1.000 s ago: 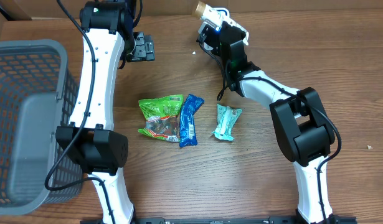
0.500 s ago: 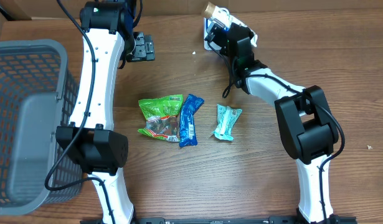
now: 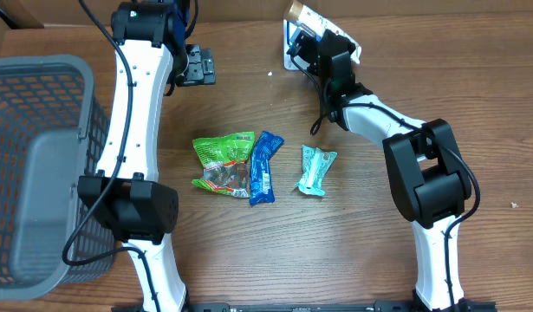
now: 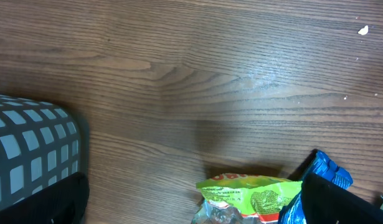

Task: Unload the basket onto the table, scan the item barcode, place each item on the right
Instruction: 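Hold the white tube in front of the scanner window, then carry the white tube to the right side and release it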

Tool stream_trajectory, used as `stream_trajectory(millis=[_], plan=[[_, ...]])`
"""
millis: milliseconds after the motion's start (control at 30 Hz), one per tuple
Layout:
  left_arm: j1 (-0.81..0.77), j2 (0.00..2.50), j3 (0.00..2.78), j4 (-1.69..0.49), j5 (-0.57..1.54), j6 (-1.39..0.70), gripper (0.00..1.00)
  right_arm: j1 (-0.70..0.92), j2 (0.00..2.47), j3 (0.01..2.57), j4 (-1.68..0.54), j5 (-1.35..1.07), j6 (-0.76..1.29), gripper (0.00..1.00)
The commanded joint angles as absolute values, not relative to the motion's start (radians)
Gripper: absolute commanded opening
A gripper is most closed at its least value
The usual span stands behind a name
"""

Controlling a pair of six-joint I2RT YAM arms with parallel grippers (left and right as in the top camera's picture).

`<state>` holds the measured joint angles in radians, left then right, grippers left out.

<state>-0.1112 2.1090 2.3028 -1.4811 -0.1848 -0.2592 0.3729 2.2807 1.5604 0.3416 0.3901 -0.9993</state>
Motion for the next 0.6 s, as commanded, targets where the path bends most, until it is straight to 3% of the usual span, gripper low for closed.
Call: stream_trajectory(millis=[0,100,200,367,500,567], plan=[[-0.118,2.093,2.325,-1.483,-0.198,-0.258,1.00,0.368,2.260,1.591,0.403,0.426,-0.995,0.04],[-0.118,2.093,2.325,-1.483,-0.198,-0.258,1.00,0.374,2.192,1.591,0.392,0.421,-0.883,0.04],[-0.118,2.093,2.325,-1.483,-0.197,-0.258,1.00,0.372,2.065,1.592,0.244,0.348,-0.779,0.04],[-0.118,2.093,2.325,-1.483,-0.197,-0.258,1.00,0.333,1.761,1.592,-0.171,-0.020,-0.398,0.04],[-0.118,2.093,2.325,-1.483,-0.197,-0.258,0.99,0.157,1.600,1.592,-0.444,-0.485,-0.020,0.04],[-0.118,2.093,2.325,-1.483,-0.198,-0.258,1.00,0.086,1.580,1.592,-0.570,-0.532,0.083,0.04]])
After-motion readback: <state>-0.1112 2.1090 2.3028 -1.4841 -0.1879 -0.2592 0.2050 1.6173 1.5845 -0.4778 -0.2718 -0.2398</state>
